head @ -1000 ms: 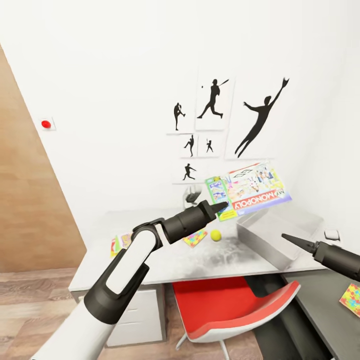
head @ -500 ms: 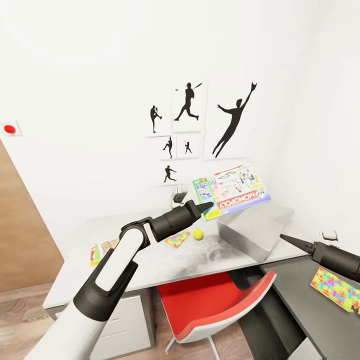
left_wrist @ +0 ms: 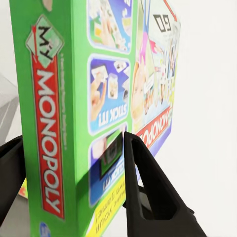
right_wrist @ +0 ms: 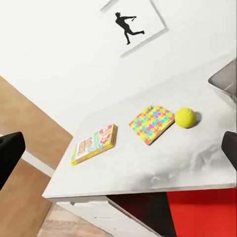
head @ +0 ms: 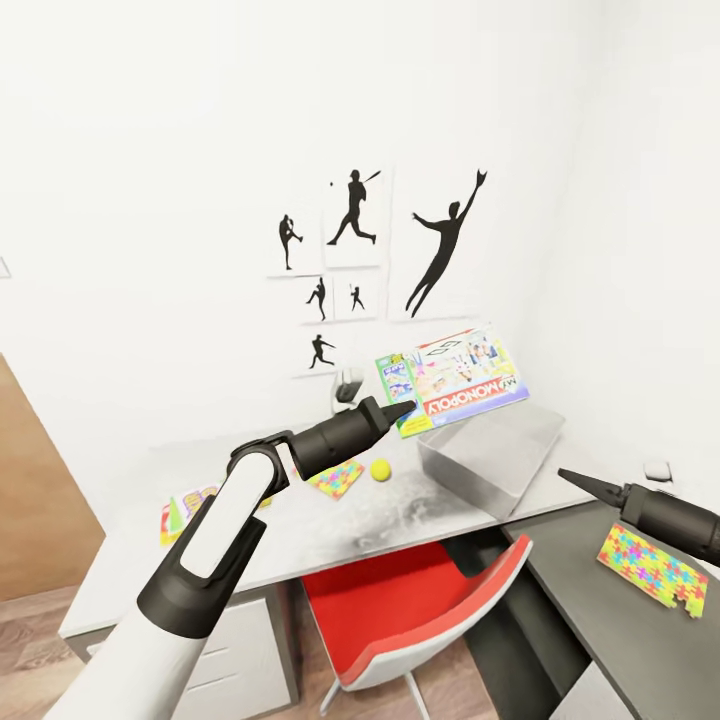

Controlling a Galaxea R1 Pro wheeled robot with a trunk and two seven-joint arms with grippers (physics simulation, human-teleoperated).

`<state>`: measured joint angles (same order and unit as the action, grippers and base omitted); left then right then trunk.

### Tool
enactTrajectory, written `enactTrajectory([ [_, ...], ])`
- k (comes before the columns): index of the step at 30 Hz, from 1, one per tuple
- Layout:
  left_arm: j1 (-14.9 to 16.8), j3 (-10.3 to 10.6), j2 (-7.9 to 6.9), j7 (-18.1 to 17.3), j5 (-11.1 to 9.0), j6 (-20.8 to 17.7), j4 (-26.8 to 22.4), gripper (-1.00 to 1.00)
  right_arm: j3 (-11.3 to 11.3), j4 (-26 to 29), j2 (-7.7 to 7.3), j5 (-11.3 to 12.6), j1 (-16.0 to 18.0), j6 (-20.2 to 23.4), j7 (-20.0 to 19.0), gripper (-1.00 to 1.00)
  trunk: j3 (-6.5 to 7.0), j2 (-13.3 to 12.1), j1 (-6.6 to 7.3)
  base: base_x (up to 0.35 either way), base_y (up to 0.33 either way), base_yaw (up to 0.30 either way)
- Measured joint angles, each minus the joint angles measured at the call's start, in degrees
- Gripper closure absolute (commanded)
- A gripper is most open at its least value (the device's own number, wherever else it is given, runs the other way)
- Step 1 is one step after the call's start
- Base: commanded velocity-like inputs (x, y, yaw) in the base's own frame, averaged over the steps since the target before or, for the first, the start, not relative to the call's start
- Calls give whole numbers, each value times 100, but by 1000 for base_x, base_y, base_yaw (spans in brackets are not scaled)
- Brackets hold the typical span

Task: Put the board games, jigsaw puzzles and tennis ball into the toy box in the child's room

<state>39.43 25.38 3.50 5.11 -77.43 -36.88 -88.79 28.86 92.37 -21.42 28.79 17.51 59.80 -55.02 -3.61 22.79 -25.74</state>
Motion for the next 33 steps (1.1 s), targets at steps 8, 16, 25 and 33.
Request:
enactTrajectory([
  [8, 6, 7, 0, 1, 19, -15, -11, 100, 0, 0, 18, 0, 0, 0, 100, -100, 1, 0, 2, 238, 13, -6],
  [16, 7, 35, 6, 13, 47, -16, -7, 100, 1, 1, 20, 0, -1, 0, 116, -100, 2, 0, 2, 297, 2, -121],
  [25, 7, 37, 24, 42, 69, -15, -7, 100, 1, 1, 18, 1, -3, 1, 119, -100, 2, 0, -1, 75, 0, -232],
  [33, 7, 33, 25, 13, 32, -11, -35, 100, -5, 2, 23, 1, -8, 0, 114, -100, 2, 1, 2, 59, 0, -50],
])
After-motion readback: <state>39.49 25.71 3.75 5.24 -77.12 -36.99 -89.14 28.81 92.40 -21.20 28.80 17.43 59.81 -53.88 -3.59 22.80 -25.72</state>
